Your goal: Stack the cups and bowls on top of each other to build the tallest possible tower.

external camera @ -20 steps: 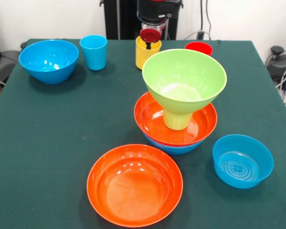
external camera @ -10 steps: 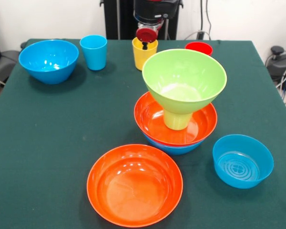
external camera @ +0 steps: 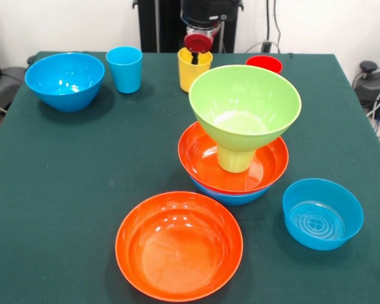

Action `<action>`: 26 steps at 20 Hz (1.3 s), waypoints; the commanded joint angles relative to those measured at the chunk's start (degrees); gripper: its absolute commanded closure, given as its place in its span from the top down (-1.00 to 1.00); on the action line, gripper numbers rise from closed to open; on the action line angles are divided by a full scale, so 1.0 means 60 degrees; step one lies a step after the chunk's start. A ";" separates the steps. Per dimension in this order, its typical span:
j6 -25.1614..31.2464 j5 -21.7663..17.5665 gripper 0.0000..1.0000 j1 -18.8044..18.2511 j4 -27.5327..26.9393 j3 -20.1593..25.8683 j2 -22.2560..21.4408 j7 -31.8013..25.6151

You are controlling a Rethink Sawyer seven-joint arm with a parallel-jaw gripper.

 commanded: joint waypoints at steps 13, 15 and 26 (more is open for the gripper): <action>0.3012 -0.0026 1.00 0.1224 -0.0845 -0.0623 -0.0553 0.1438; 0.3036 -0.0018 1.00 0.1188 -0.0847 -0.0621 -0.0563 0.1369; 0.2910 0.0044 1.00 0.1140 -0.0643 -0.0546 -0.0536 0.1254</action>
